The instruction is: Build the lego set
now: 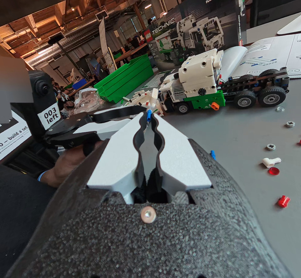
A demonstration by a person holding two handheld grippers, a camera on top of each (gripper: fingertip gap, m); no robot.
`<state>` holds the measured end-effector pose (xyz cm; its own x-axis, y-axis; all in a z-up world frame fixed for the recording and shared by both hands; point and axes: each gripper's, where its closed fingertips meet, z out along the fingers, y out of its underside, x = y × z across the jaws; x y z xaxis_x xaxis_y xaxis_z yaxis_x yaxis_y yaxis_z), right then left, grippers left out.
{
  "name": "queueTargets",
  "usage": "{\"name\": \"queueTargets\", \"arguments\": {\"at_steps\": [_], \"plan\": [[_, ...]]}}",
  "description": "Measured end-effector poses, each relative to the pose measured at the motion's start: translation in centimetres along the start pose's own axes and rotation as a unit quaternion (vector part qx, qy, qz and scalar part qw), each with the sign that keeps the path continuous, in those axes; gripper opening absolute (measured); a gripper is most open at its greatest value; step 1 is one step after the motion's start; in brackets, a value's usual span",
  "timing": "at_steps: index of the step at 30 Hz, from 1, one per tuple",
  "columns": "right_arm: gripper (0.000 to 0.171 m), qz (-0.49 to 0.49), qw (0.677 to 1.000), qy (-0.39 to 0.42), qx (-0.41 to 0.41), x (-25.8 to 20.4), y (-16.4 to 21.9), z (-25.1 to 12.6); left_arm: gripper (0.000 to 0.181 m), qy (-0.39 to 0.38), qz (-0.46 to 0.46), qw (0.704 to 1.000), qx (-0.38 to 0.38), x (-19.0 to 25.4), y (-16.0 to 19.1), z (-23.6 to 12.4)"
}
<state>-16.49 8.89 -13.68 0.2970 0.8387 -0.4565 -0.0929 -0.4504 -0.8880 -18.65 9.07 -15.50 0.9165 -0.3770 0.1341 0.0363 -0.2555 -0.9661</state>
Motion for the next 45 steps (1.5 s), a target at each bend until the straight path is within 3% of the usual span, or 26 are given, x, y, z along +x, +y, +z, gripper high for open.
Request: {"name": "queueTargets", "arguments": {"at_steps": [11, 24, 30, 40, 45], "plan": [[0.003, 0.004, 1.0, -0.003, -0.01, 0.1, 0.6, -0.1, 0.039, -0.021, 0.056, 0.998, -0.018, 0.1, 0.3, 0.0], [0.003, -0.042, 0.998, 0.026, -0.025, 0.6, 1.4, 0.1, 0.039, -0.029, 0.038, 0.998, -0.041, 0.0, 1.3, 0.2], [0.003, -0.006, 1.0, 0.015, -0.024, 0.7, 1.5, 0.0, 0.039, -0.054, 0.08, 0.995, -0.034, -0.1, 1.1, 0.2], [0.003, 0.051, 0.999, -0.017, -0.007, 0.7, 0.9, -0.3, 0.039, -0.041, 0.025, 0.999, -0.023, 0.4, 0.8, 0.6], [0.003, 0.079, 0.996, -0.032, -0.012, 0.8, 0.9, -0.6, 0.039, -0.075, 0.092, 0.993, -0.014, 0.4, 0.6, 0.6]]}}
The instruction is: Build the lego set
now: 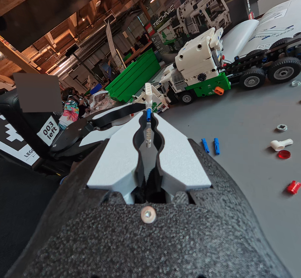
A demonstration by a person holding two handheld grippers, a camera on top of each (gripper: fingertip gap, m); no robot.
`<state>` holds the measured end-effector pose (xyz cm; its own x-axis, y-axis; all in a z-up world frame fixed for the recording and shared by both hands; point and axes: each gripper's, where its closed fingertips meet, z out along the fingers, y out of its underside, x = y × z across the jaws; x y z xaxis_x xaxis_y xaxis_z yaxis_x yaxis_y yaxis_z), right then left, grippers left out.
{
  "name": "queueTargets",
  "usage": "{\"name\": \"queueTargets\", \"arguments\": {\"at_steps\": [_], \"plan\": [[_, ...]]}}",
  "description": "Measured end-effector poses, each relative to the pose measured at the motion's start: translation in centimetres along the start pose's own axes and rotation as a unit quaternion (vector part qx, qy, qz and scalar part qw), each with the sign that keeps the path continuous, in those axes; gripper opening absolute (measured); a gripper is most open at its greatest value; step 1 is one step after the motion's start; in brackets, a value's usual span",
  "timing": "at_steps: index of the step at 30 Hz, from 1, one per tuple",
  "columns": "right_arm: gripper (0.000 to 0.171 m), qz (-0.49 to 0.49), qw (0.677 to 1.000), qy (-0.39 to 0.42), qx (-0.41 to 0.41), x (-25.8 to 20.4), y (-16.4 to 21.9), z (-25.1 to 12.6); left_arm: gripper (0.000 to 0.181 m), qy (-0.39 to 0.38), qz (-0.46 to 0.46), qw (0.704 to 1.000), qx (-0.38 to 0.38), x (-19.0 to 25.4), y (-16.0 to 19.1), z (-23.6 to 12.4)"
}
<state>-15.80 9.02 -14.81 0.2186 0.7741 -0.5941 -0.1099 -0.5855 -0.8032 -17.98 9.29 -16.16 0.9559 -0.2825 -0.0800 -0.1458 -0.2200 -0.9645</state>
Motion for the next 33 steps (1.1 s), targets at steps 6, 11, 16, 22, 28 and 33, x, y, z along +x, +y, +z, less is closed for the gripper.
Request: {"name": "queueTargets", "arguments": {"at_steps": [6, 11, 16, 22, 28, 33], "plan": [[0.003, 0.006, 1.0, 0.0, -0.006, 0.2, 0.1, -0.1, 0.039, -0.002, 0.019, 1.0, -0.003, 0.1, 0.1, 0.1], [0.003, 0.042, 0.999, -0.027, -0.01, -0.1, 0.1, -0.1, 0.039, 0.032, -0.011, 0.999, -0.014, 0.3, 0.4, 0.4], [0.003, -0.014, 1.0, 0.004, -0.025, 0.1, 0.8, 0.2, 0.039, 0.062, -0.013, 0.997, -0.044, 0.2, 1.3, 0.6], [0.003, -0.085, 0.994, 0.041, -0.047, -0.4, 1.8, 0.8, 0.039, 0.072, 0.007, 0.995, -0.07, -0.2, 2.2, 0.6], [0.003, -0.083, 0.993, 0.056, -0.058, 0.1, 2.1, 0.8, 0.039, 0.082, -0.011, 0.992, -0.094, 0.0, 2.8, 0.8], [0.003, -0.065, 0.995, 0.043, -0.066, 0.1, 2.3, 0.7, 0.039, 0.086, -0.027, 0.991, -0.097, -0.6, 3.0, 0.5]]}}
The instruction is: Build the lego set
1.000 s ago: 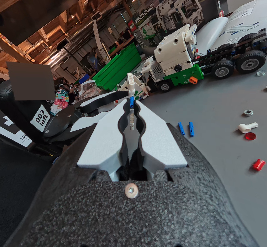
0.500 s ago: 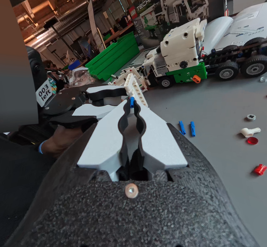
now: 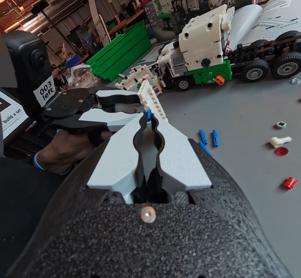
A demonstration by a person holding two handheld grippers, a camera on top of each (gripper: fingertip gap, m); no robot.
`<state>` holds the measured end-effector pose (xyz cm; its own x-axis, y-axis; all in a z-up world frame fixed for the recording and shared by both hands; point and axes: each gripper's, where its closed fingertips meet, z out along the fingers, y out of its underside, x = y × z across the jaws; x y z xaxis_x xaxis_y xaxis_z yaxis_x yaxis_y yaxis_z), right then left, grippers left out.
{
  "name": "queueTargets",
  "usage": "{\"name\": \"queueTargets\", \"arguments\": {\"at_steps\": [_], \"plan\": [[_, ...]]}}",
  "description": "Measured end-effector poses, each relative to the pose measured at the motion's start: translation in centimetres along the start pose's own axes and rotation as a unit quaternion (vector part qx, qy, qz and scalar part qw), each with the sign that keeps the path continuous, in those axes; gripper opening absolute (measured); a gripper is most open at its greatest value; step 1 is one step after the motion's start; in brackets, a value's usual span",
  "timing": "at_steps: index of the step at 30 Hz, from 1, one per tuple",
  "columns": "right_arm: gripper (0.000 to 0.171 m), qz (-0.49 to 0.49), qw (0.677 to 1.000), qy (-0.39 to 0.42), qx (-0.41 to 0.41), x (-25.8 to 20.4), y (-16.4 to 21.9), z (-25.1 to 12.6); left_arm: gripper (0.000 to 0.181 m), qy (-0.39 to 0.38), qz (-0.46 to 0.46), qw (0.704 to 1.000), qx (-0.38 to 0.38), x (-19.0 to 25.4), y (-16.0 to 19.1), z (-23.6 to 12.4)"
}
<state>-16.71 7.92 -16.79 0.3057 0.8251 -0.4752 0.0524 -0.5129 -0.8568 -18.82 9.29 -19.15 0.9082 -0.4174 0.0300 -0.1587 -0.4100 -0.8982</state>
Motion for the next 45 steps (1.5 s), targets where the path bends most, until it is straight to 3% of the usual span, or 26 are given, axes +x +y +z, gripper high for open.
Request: {"name": "queueTargets", "arguments": {"at_steps": [9, 27, 30, 33, 36, 39, 45], "plan": [[0.003, 0.021, 0.999, -0.013, 0.04, 0.3, -1.1, -0.7, 0.04, -0.024, 0.079, 0.997, -0.005, 0.1, 0.2, -0.1], [0.003, 0.026, 0.999, -0.024, 0.039, 0.0, -1.1, -0.8, 0.065, 0.033, 0.025, 0.998, -0.042, 0.3, 0.9, 1.1], [0.003, 0.028, 0.998, -0.025, 0.04, 0.0, -1.1, -0.8, 0.063, 0.036, 0.03, 0.998, -0.042, 0.2, 0.7, 1.5], [0.003, 0.032, 0.998, -0.027, 0.042, 0.1, -1.2, -0.9, 0.046, 0.047, 0.035, 0.997, -0.05, 0.2, 0.9, 1.9], [0.003, 0.033, 0.998, -0.028, 0.043, 0.1, -1.2, -0.9, 0.045, 0.049, 0.033, 0.998, -0.033, -0.1, 0.2, 2.0], [0.003, 0.011, 0.999, -0.017, 0.046, 0.0, -1.3, -0.8, 0.045, 0.06, 0.026, 0.998, -0.012, -0.2, -0.6, 1.9], [0.003, -0.128, 0.989, 0.066, 0.041, -0.4, -1.3, -0.5, 0.045, 0.053, 0.024, 0.998, -0.005, -0.4, -0.8, 2.0]]}}
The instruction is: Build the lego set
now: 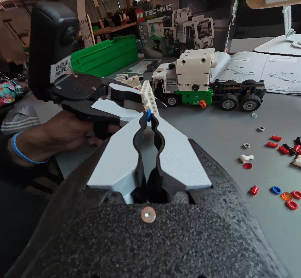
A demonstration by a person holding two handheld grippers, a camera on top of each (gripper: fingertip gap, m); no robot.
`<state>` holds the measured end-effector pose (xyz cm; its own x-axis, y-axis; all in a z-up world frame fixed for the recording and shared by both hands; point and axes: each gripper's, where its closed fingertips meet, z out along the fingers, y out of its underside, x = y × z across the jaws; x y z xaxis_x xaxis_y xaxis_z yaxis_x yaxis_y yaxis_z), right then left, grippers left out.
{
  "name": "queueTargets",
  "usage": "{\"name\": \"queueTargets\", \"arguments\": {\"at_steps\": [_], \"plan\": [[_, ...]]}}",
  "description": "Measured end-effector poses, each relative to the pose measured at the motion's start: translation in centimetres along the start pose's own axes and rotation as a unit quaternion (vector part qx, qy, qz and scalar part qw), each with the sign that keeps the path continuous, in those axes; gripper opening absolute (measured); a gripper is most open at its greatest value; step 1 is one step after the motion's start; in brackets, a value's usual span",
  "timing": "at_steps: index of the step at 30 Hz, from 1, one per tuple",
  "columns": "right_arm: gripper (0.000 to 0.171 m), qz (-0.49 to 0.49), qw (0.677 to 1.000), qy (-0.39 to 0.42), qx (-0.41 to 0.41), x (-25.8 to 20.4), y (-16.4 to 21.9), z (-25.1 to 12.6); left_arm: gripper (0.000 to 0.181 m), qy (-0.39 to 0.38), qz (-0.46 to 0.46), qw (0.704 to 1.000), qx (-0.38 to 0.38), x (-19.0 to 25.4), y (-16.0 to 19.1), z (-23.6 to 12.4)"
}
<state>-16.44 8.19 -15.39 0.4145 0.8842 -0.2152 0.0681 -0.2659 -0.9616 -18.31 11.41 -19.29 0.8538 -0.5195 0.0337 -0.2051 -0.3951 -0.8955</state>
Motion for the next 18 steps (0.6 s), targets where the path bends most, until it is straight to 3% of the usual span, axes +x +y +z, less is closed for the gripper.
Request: {"name": "queueTargets", "arguments": {"at_steps": [6, 18], "plan": [[0.003, -0.034, 0.999, 0.013, -0.012, -0.47, 0.38, 0.17, 0.045, -0.016, 0.052, 0.998, 0.009, 0.77, -0.14, -0.15], [0.003, -0.095, 0.994, 0.045, -0.011, -0.74, 0.4, 0.03, 0.045, -0.046, 0.064, 0.997, 0.012, 0.93, -0.17, -0.38]]}}
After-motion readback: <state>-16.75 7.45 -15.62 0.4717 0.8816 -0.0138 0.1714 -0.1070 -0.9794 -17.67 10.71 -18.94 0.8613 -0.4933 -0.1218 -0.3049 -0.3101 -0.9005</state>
